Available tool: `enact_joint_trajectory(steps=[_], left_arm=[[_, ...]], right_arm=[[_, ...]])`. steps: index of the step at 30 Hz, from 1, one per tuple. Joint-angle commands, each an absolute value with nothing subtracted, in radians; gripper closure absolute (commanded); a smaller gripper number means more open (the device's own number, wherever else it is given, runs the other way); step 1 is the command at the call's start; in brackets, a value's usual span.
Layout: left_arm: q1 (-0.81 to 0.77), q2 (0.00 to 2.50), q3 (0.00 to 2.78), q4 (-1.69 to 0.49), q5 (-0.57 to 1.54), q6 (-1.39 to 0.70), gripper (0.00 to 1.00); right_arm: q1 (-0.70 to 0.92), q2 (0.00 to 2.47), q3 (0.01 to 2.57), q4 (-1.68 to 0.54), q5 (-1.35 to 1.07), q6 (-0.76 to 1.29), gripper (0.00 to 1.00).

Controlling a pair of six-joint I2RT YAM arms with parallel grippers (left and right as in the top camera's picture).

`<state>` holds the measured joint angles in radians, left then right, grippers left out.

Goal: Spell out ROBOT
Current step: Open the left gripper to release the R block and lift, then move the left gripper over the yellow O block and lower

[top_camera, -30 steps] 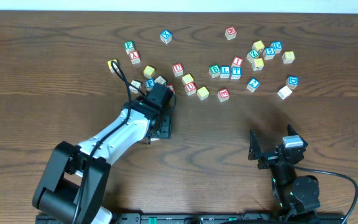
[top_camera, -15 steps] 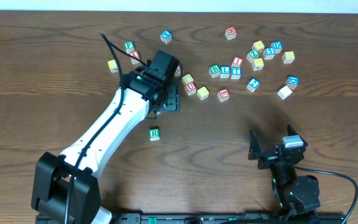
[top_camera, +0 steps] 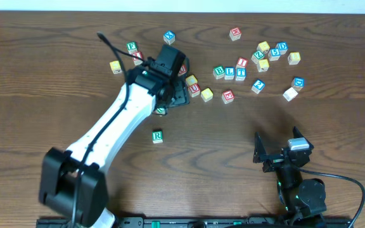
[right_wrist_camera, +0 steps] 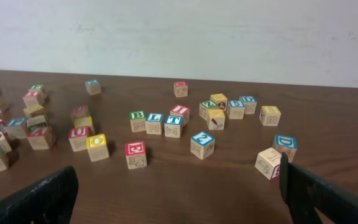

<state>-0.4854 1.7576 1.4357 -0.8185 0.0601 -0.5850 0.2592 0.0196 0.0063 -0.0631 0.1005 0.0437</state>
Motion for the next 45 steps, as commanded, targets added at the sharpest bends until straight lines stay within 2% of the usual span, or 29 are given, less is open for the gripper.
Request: enact_joint_trajectory(steps=[1,27,45], left_arm=[[-0.513,1.843,1.512,-0.822,0.094,-0.612,0.27],[-0.659,2.096,1.724,-0.755,0.097,-0.758,0.28],[-0.668,2.188,1.765,-0.746,0.006,-0.846,0.30]], right_arm=[[0.249,0.020,0.006,-0.067,0.094,0.036,0.01],[0.249,0.020,0.006,-0.067,0.094,0.036,0.01],[0.249,0.020,0.006,-0.067,0.094,0.036,0.01]])
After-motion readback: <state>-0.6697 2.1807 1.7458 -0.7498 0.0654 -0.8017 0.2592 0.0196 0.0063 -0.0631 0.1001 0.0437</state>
